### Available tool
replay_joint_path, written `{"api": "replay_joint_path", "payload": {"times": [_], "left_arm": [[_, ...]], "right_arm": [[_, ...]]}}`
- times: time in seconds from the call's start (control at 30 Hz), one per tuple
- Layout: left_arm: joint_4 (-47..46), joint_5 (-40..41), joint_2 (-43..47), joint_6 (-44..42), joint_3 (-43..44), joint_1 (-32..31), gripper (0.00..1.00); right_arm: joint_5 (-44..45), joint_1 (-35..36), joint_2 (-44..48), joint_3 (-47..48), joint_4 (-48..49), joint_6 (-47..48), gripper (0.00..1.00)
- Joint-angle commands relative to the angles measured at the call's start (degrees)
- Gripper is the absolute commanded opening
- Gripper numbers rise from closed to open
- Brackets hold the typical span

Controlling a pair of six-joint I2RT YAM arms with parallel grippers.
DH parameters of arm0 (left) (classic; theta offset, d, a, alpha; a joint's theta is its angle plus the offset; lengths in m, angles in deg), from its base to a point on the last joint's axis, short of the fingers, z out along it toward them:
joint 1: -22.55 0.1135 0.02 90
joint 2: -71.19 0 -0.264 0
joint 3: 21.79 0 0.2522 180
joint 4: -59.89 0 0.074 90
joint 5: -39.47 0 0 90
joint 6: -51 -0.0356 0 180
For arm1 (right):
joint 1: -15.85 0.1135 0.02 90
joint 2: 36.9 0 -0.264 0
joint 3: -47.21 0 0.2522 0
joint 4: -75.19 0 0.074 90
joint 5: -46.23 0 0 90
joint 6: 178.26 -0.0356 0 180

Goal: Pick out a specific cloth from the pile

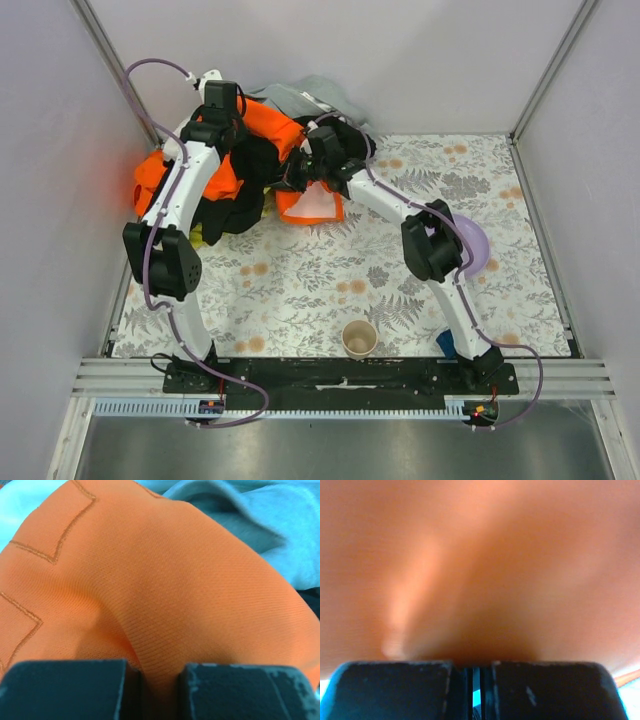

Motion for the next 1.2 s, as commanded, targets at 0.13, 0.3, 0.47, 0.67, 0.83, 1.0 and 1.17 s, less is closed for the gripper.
{"api": "replay_joint_path", "payload": {"times": [0.13,0.3,0.47,0.67,0.83,1.0,1.17], "left_arm": [[-0.6,7.8,7.1,5.4,-13.0,1.2,0.03],[0.8,10.3,8.8,8.5,-19.5,3.1,0.08],[1.9,10.1,10.1,9.9,-22.3,6.5,0.2],[4.4,10.2,10.1,10.1,-23.7,9.8,0.4],[6.5,9.9,9.5,11.3,-27.5,13.5,0.58],[9.4,8.6,8.8,12.1,-29.2,15.8,0.72],[8.6,4.0,11.4,11.4,-30.2,16.0,0.77]], "right_arm": [[-1.5,-2.5,12.2,12.8,-7.7,8.4,0.0],[-4.7,-3.2,13.9,18.2,-6.6,6.1,0.0],[-5.5,-4.7,18.5,19.6,-0.9,3.0,0.0],[-4.4,-6.9,22.8,22.1,7.6,0.2,0.0],[-4.2,-7.8,26.7,19.3,14.1,-1.6,0.0],[-4.8,-8.3,28.5,17.4,15.2,-1.5,0.0],[-0.8,-9.1,33.5,7.4,6.5,7.8,0.0]]}}
